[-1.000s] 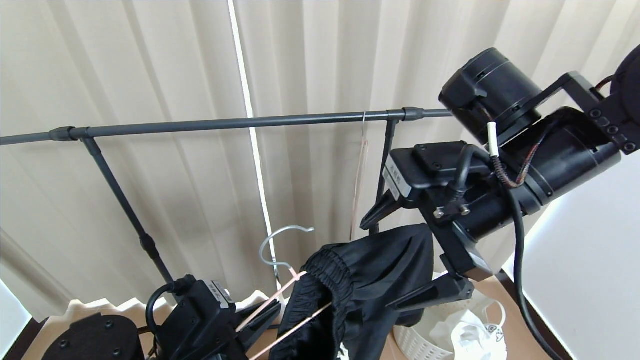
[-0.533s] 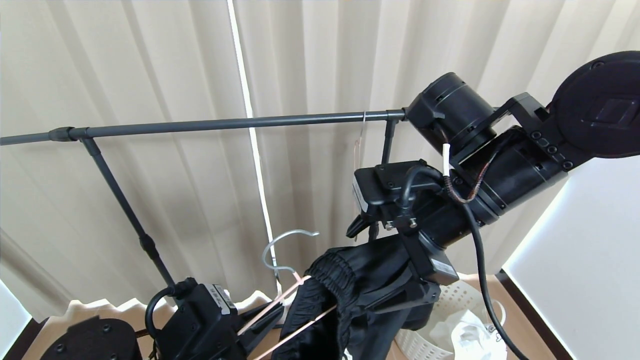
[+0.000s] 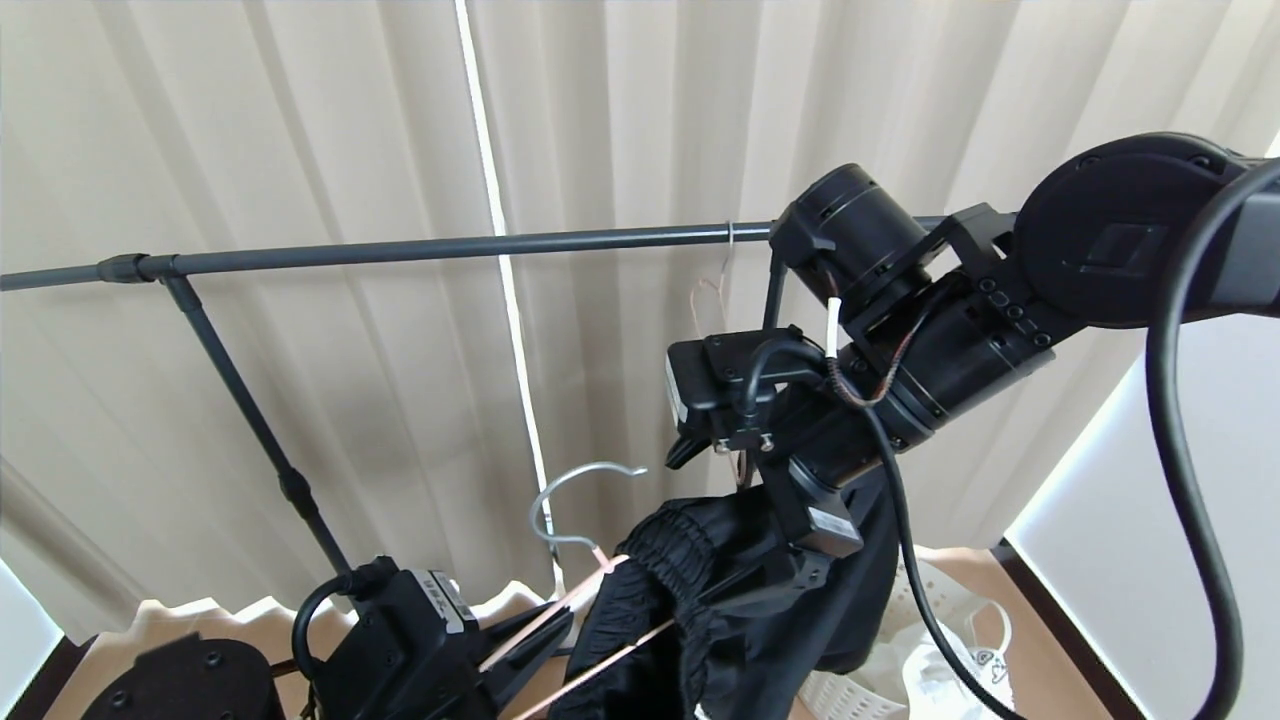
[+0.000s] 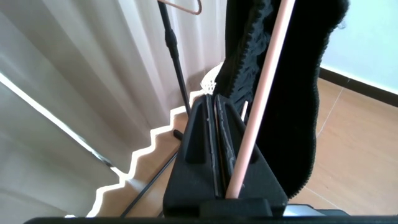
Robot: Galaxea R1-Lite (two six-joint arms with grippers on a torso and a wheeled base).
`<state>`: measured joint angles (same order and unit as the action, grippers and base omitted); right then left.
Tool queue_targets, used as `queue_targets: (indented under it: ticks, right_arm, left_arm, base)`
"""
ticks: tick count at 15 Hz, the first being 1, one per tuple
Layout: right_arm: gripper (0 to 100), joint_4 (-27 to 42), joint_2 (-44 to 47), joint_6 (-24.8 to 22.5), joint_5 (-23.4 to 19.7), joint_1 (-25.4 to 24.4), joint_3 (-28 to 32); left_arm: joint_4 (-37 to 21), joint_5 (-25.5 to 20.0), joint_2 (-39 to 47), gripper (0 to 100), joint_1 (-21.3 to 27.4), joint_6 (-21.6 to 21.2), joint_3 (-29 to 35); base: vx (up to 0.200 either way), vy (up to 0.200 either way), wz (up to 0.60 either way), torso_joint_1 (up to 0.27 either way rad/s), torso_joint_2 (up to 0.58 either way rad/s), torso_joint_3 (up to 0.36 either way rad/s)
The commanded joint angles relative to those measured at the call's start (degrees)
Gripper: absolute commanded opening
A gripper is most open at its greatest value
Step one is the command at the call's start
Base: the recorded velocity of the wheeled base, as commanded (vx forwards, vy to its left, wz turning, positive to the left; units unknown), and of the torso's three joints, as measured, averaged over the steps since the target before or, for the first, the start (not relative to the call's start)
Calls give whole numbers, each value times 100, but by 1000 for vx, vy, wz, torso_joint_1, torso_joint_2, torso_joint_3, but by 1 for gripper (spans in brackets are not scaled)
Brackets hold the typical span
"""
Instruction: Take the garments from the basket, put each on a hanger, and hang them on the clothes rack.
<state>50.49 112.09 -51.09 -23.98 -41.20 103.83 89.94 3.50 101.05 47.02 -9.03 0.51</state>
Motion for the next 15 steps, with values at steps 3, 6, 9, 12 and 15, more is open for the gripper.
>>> queue_targets:
  ticks: [3,6,9,12,15]
  right_arm:
    - [100,4,217,-6,42,25,191]
    - [100,4,217,-6,122,113,252]
    - [0,13,217,-6,130,192,252]
    - [0,13,208,-6,130,192,252]
    - [0,13,190,-6,122,192,252]
  left_arm:
    - [6,10,3,0,9,-2,81]
    - [6,10,3,0,9,-2,81]
    - [6,10,3,0,9,7,81]
    - [6,19,-6,0,9,16,107]
    - [6,37,20,0,-26,68,107]
  base:
    - [0,0,0,0,0,0]
    - [0,0,0,0,0,0]
    - [0,0,0,0,0,0]
    - [0,0,0,0,0,0]
    - [0,0,0,0,0,0]
